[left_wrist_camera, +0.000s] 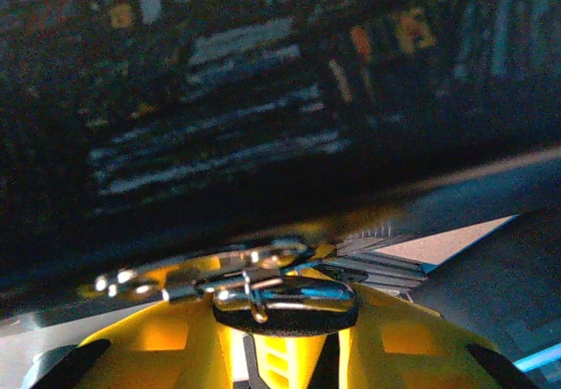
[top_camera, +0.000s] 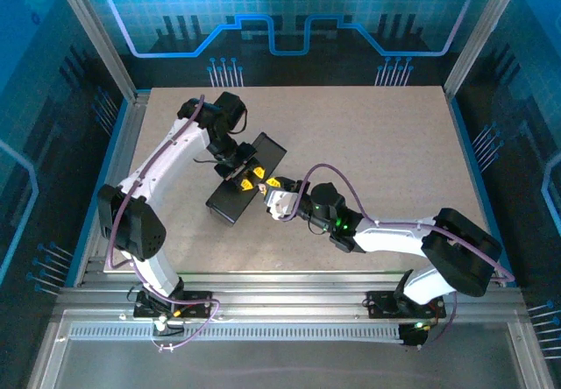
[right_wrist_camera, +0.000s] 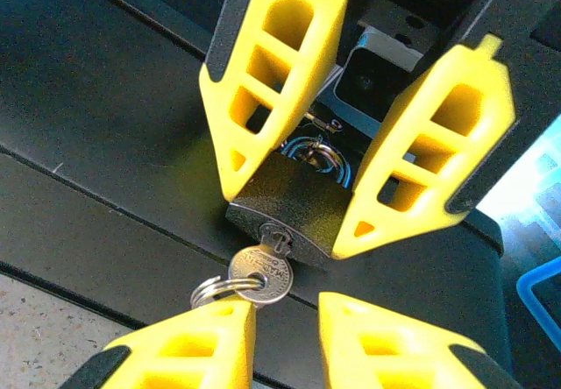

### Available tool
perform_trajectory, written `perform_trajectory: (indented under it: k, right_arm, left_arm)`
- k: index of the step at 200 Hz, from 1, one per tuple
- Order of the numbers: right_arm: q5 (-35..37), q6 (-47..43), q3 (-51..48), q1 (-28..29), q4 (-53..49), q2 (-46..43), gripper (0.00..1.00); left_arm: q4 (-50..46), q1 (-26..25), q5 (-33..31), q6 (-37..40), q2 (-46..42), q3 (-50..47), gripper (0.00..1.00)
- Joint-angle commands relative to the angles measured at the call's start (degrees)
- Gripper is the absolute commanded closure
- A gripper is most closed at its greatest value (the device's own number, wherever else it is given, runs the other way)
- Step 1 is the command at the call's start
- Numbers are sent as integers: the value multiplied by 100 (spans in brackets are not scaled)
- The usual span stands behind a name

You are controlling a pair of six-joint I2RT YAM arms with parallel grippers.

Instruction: Unlock the padlock with the key

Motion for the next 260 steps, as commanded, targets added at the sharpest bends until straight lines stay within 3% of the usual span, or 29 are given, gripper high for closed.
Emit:
perform_trajectory:
  k: [1,70,184,213,225,260]
  right_arm:
    - [23,-131,43,107,278,-77,76]
    - [255,-159,44,279,585,35,72]
    - [398,403,299,172,367,327,89]
    - [675,1534,480,21,157,373,96]
    - [781,2310,474,-100,141,349,100]
    - [571,4624,465,-601,-225,293,100]
  left_arm:
    - [-30,34,274,45,-5,256,94]
    - [-8,31,286,11,-24,236,94]
    - [62,12,380,-16,-54,196,94]
    - [109,-32,398,-50,-37,195,94]
    - [119,-32,385,-58,-43,201,94]
    - [144,-39,387,-68,-63,188,94]
